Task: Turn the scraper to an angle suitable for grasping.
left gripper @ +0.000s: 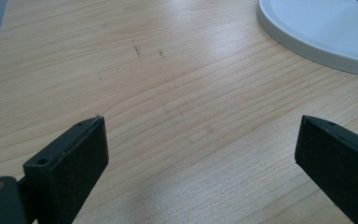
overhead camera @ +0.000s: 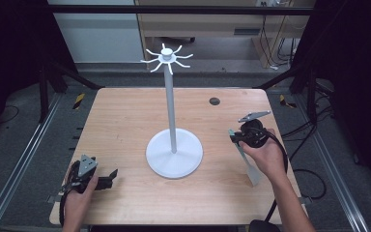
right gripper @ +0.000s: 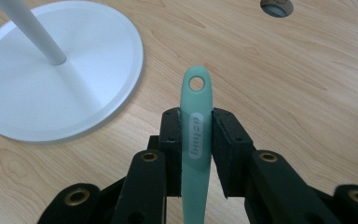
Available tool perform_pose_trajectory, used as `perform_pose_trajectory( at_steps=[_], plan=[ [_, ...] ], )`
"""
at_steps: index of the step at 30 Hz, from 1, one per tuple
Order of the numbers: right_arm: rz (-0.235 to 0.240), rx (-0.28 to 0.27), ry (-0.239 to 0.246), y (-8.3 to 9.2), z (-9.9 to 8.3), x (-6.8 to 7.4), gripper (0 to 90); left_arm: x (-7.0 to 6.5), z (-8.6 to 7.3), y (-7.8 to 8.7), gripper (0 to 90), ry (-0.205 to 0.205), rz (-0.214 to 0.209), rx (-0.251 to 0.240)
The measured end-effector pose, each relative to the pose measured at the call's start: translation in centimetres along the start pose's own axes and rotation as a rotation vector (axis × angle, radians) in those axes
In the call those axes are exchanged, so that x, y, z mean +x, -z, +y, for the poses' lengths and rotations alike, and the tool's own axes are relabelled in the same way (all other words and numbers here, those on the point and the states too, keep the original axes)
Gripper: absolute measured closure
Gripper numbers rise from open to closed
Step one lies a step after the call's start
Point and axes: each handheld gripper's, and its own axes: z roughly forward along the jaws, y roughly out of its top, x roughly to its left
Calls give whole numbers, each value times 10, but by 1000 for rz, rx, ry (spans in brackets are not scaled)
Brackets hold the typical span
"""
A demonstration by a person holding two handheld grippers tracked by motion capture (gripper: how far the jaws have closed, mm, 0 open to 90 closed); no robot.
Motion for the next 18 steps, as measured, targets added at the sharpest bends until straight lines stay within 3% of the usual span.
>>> perform_pose_trajectory(
  at_steps=[18],
  plan=[
    [-6,-38,7,16,7,2,746,0,0,0,21,-1,0,2]
  ],
)
